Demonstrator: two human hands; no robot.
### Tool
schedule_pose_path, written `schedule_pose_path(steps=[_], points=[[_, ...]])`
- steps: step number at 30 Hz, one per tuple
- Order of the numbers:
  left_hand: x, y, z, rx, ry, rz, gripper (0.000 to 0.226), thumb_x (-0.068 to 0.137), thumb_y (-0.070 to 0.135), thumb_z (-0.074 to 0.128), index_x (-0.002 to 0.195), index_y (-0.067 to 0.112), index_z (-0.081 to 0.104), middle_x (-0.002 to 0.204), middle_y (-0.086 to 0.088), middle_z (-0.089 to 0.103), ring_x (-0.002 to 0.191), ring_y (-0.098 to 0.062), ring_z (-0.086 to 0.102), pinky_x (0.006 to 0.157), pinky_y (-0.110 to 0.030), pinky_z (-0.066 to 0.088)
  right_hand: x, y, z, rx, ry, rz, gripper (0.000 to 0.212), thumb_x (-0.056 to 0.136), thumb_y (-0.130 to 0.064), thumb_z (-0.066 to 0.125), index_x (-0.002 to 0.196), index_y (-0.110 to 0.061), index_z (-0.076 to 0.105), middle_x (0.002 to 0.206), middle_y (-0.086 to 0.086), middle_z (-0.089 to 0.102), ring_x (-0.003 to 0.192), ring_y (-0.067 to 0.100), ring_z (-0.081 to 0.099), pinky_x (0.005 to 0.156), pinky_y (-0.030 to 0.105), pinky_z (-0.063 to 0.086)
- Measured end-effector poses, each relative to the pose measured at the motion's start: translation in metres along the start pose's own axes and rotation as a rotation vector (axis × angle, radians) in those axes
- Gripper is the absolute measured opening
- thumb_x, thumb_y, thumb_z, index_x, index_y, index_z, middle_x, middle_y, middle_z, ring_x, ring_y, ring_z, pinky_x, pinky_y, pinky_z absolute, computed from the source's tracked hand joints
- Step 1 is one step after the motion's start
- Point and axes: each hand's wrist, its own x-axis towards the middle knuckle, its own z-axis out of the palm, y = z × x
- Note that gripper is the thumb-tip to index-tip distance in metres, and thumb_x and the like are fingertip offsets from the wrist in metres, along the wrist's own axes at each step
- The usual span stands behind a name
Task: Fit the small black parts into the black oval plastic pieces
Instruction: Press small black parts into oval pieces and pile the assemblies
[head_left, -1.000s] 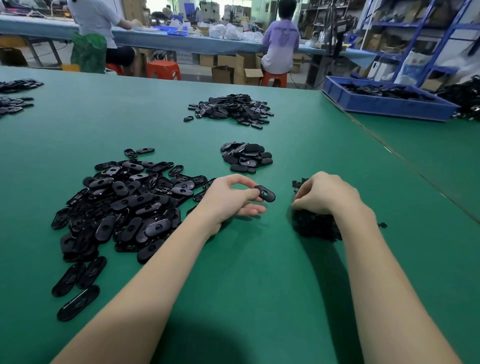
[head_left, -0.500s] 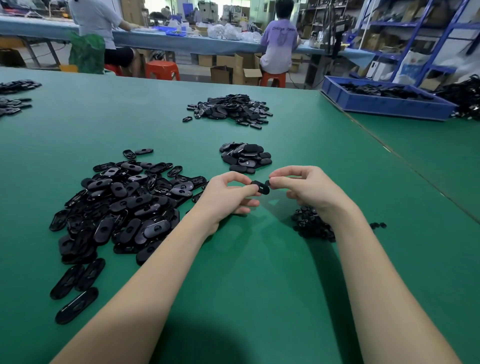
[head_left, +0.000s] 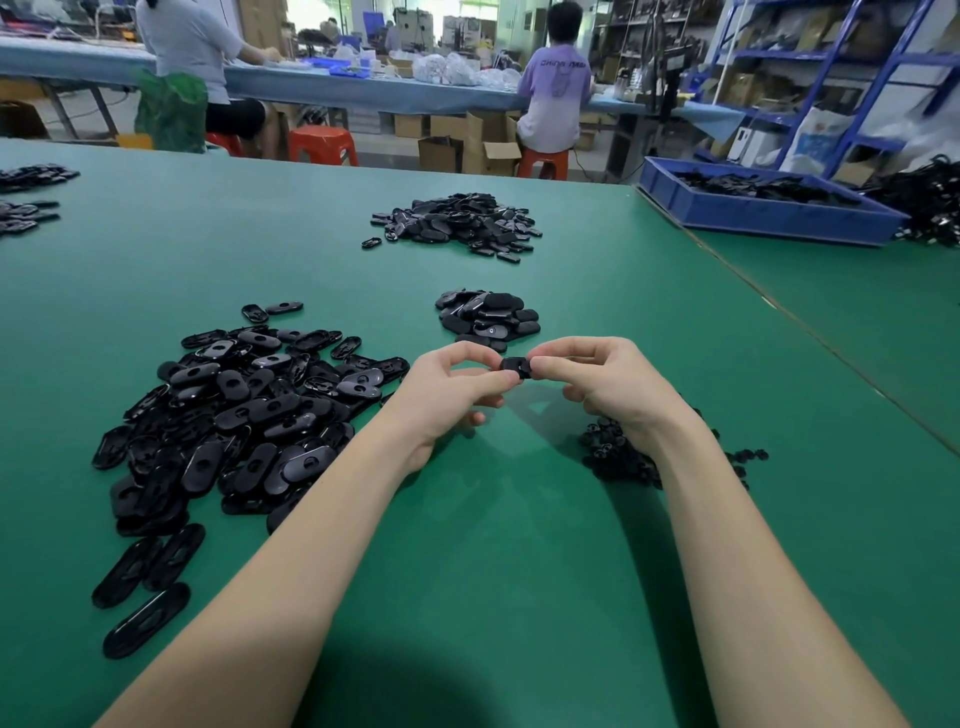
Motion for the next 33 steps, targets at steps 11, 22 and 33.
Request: schedule_pose_path(steps=[11,22,33], points=[[0.0,0.0,0.0,0.069,-0.008,0.062,0.019,0.085,0.015,0.079,0.086,0.021,0.061,0.084,0.002,0.077,0.064,-0.007,0.062,0.051,-0.016,0.044,0.001,0.001,0.001,0.025,-0.014,-0.059,0.002,0.088,-0.024,0.079,0.086,-0.024,0.08,0.073,-0.012,0.069,0.051,-0.002,0.046,0.051,0.007,0.038],[0.0,0.0,-0.001,0.106,0.013,0.087,0.018,0.086,0.015,0.078,0.087,0.018,0.061,0.081,0.003,0.076,0.06,-0.006,0.06,0.051,-0.014,0.043,0.002,-0.002,0.007,-0.041,0.029,-0.102,0.009,0.087,-0.024,0.08,0.095,-0.021,0.077,0.068,-0.008,0.067,0.048,-0.002,0.048,0.051,0.007,0.036],[-0.002,0.002,-0.002,0.134,-0.067,0.087,0.018,0.086,0.02,0.078,0.088,0.022,0.061,0.087,0.002,0.077,0.064,-0.007,0.059,0.061,-0.023,0.042,-0.002,0.0,-0.004,0.103,-0.081,0.214,0.02,0.079,-0.039,0.084,0.097,-0.03,0.081,0.081,-0.01,0.071,0.05,0.006,0.044,0.046,0.017,0.03]])
